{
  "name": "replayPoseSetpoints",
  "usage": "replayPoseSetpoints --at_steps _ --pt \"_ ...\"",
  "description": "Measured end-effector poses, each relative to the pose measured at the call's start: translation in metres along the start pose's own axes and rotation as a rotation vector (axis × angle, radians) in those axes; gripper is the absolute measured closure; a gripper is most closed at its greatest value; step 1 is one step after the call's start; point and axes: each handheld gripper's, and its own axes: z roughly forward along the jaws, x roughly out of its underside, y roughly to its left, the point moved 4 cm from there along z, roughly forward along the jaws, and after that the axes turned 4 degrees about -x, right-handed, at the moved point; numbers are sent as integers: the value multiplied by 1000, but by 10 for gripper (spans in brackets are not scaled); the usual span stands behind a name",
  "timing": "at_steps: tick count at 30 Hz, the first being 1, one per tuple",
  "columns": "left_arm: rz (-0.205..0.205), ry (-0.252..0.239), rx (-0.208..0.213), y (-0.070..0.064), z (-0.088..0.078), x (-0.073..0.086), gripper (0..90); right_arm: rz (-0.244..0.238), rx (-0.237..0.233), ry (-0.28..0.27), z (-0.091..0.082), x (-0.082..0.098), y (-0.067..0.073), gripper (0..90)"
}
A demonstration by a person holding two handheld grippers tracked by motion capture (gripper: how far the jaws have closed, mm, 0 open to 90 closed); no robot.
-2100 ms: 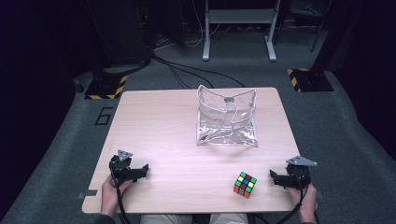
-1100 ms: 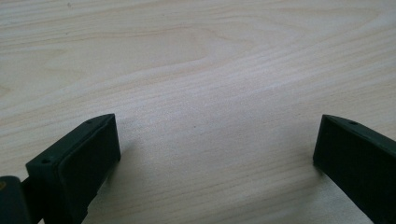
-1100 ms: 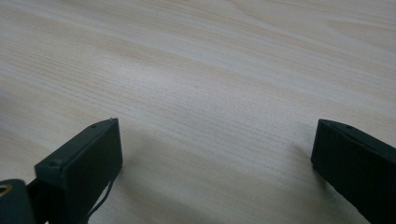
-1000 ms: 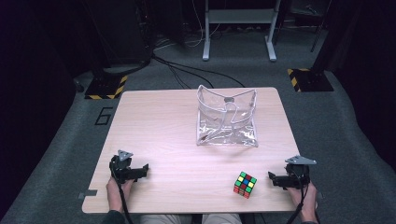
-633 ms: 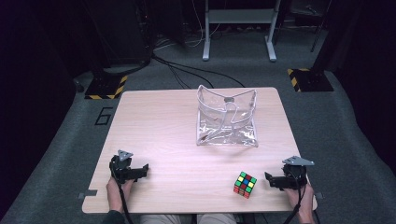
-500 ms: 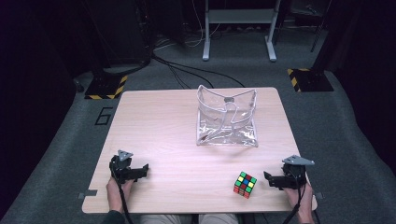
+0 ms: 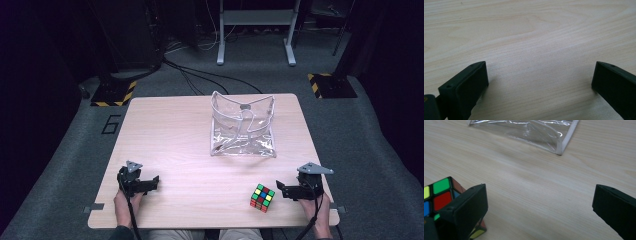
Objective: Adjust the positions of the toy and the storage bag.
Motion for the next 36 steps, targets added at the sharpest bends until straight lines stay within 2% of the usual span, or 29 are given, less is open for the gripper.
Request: replayPoseSetpoints --at_steps 14,19,36 --pt "-2 1 1 0 0 0 4 -48 -39 -11 -3 -18 24 0" --pt "-2 0 0 0 0 0 5 -55 -51 -10 -3 -19 29 0" --pt "4 0 -1 0 0 0 5 -95 -140 -10 0 -21 60 0"
